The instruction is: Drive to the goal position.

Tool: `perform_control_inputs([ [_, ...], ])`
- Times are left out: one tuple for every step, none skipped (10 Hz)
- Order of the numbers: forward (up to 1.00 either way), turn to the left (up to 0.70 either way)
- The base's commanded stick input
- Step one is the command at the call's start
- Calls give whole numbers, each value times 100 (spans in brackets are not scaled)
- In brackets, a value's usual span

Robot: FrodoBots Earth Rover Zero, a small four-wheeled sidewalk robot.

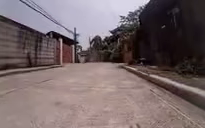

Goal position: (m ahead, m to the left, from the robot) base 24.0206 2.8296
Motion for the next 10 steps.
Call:
perform_control_inputs([
  [100,0],
  [100,0],
  [100,0],
  [100,0],
  [100,0],
  [100,0],
  [100,0],
  [100,0],
  [100,0],
  [100,0],
])
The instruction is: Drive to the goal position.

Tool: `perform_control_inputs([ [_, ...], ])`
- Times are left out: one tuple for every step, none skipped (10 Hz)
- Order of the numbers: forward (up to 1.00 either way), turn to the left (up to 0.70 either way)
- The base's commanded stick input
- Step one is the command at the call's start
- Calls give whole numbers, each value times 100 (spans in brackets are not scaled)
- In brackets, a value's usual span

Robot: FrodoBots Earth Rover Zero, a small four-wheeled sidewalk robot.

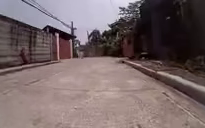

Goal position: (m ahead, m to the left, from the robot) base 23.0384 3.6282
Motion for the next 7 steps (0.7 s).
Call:
perform_control_inputs([
  [100,0],
  [100,0],
  [100,0],
  [100,0],
  [100,0],
  [100,0],
  [100,0],
])
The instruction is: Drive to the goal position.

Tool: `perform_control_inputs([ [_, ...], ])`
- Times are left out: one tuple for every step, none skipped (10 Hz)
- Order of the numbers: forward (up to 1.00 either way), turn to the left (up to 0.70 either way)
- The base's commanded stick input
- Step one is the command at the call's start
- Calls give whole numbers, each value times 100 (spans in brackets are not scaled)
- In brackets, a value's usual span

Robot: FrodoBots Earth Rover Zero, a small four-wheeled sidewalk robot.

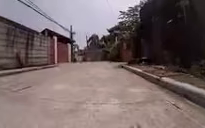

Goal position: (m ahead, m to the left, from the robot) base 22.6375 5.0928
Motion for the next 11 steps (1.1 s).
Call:
perform_control_inputs([
  [100,0],
  [100,0],
  [100,0],
  [100,0],
  [100,0],
  [100,0],
  [100,0],
  [100,0],
  [100,0],
  [100,0],
  [100,0],
])
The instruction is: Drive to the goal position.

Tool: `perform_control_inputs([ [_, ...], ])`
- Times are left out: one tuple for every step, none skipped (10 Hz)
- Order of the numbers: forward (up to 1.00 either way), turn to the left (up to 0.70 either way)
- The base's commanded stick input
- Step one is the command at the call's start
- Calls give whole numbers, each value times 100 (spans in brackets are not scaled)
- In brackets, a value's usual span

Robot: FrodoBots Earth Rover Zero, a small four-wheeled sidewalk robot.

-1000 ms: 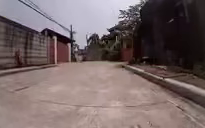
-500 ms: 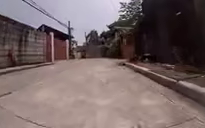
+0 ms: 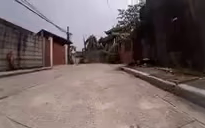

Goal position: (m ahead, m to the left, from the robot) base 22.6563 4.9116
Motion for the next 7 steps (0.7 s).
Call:
perform_control_inputs([
  [100,0],
  [100,0],
  [100,0],
  [100,0],
  [100,0],
  [100,0],
  [100,0],
])
